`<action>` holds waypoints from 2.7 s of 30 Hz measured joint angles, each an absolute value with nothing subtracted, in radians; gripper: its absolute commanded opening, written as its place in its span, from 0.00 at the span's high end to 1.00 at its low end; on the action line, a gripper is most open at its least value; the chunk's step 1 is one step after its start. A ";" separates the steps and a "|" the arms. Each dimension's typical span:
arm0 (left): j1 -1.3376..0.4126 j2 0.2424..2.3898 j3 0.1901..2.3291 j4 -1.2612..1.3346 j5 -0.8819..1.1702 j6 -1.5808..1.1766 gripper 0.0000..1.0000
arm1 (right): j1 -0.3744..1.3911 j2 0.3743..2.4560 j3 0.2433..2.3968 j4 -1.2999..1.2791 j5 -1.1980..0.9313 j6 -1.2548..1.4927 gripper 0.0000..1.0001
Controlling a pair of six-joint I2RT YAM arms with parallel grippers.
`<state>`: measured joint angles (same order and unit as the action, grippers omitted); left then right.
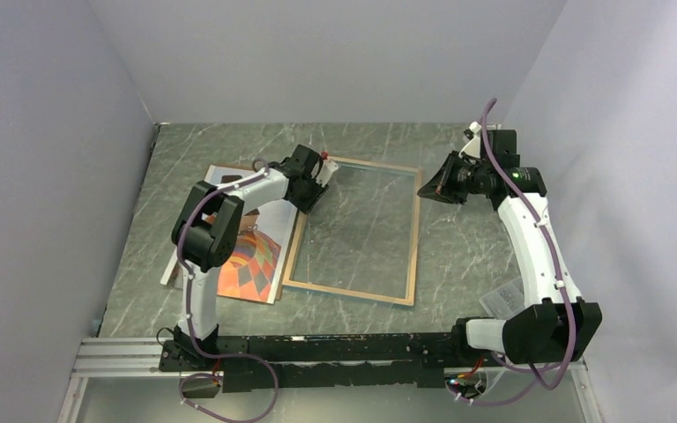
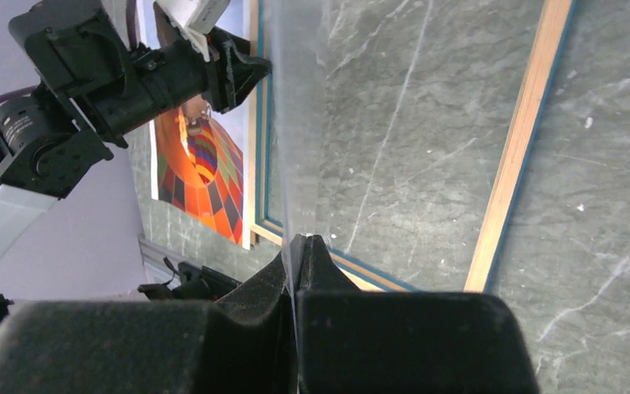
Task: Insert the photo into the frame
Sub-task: Adjust the photo frame at the center of the board, then place the photo frame item in the photo frame.
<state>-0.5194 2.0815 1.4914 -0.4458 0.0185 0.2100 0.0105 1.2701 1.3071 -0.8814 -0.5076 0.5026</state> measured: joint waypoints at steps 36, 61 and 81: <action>0.024 1.665 1.654 -0.883 0.743 0.112 0.05 | 0.297 1.330 1.370 -0.456 -0.706 0.756 1.00; 0.059 1.786 1.253 -0.852 0.656 0.326 0.32 | 0.257 1.570 0.971 -0.151 -0.686 0.873 0.37; 0.039 1.787 1.204 -0.822 0.635 0.353 0.44 | 0.355 1.345 0.664 -0.134 -0.564 0.999 0.24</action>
<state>0.0391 1.7870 1.2041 -0.8223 0.6346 0.3534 0.3550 1.3445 0.6636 -0.1345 -0.5640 0.9993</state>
